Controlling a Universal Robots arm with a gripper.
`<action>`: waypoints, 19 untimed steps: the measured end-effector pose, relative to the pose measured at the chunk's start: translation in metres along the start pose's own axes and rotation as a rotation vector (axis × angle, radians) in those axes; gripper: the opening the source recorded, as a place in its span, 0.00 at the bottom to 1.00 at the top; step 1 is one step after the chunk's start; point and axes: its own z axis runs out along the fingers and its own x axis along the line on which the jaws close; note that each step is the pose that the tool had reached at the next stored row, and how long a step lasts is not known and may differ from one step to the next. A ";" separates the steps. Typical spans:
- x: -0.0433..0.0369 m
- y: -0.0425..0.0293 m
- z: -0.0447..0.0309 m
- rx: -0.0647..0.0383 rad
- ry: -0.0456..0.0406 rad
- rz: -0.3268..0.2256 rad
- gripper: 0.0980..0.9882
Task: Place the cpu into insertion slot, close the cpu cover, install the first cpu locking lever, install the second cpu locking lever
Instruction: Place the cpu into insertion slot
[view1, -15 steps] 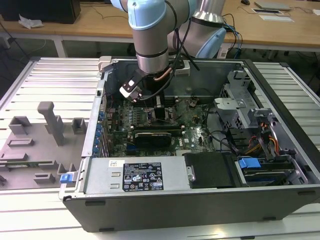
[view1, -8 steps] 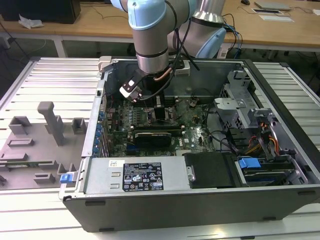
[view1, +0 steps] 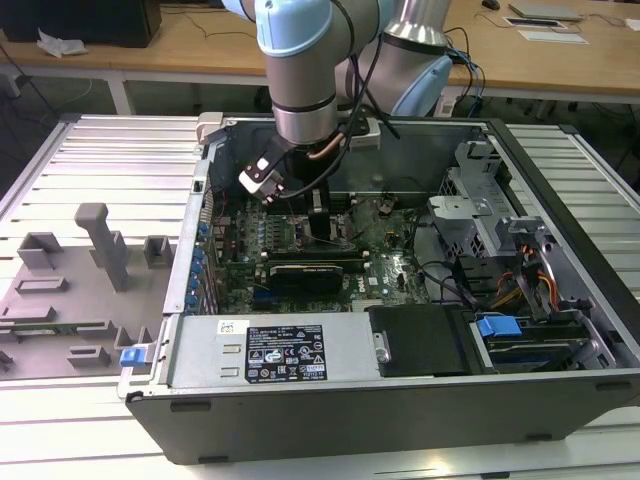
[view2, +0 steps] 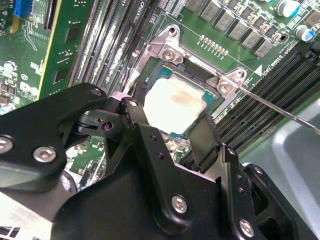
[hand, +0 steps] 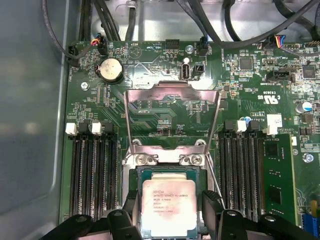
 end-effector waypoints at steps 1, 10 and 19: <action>0.0000 0.0002 -0.0009 0.000 0.0001 0.000 0.58; 0.0000 0.0003 -0.0021 0.000 0.0001 0.000 0.56; 0.0000 0.0004 -0.0022 0.000 0.0001 0.000 0.01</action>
